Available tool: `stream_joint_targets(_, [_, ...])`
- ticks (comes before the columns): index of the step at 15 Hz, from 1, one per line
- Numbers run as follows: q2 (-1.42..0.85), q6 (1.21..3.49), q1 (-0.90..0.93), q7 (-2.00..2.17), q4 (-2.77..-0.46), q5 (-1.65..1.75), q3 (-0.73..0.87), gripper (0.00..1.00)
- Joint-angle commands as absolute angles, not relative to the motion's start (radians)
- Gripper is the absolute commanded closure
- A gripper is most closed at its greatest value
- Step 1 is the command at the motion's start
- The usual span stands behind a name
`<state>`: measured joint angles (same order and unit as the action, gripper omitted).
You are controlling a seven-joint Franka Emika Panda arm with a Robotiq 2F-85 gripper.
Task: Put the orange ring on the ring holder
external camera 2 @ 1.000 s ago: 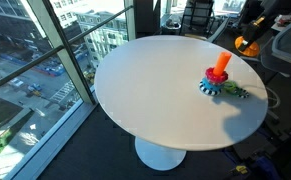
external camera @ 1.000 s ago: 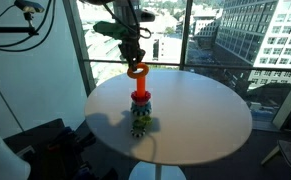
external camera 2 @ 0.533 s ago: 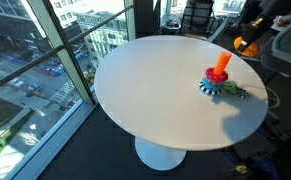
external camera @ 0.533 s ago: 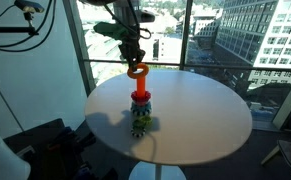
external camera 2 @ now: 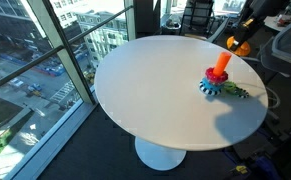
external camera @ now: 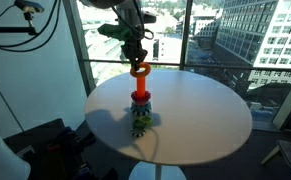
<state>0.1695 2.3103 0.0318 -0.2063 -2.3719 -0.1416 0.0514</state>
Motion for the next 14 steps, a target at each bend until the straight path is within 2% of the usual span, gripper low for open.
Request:
stream_joint_targets(1, [0.11,2.306,0.037,-0.225,-2.31,-0.189,0.045,0.92])
stream_joint_targets(3, [0.086,2.3,0.037,-0.227,-2.291,-0.204,0.04,0.89])
stream_joint_targets(14, [-0.012,2.287,0.027,-0.24,-2.214,-0.245,0.012,0.92])
